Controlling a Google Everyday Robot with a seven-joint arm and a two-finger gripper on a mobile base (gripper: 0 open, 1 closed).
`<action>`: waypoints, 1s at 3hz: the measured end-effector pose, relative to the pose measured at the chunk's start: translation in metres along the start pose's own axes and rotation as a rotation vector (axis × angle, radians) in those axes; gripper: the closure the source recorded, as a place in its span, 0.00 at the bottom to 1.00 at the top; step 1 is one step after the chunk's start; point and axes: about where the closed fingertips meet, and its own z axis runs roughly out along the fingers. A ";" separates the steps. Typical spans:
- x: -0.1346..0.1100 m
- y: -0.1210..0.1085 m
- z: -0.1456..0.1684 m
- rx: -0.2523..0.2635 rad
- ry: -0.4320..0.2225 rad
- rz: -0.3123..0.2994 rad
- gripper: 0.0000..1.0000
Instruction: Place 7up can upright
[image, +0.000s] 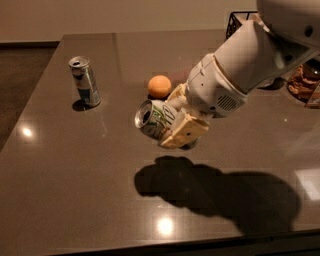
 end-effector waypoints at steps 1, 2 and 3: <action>0.001 -0.003 0.000 0.064 -0.156 0.105 1.00; -0.002 -0.005 0.004 0.128 -0.300 0.160 1.00; -0.004 -0.005 0.007 0.188 -0.419 0.185 1.00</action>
Offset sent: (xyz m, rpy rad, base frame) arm 0.0112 0.0017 -0.0033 0.5287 -0.0153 -0.2742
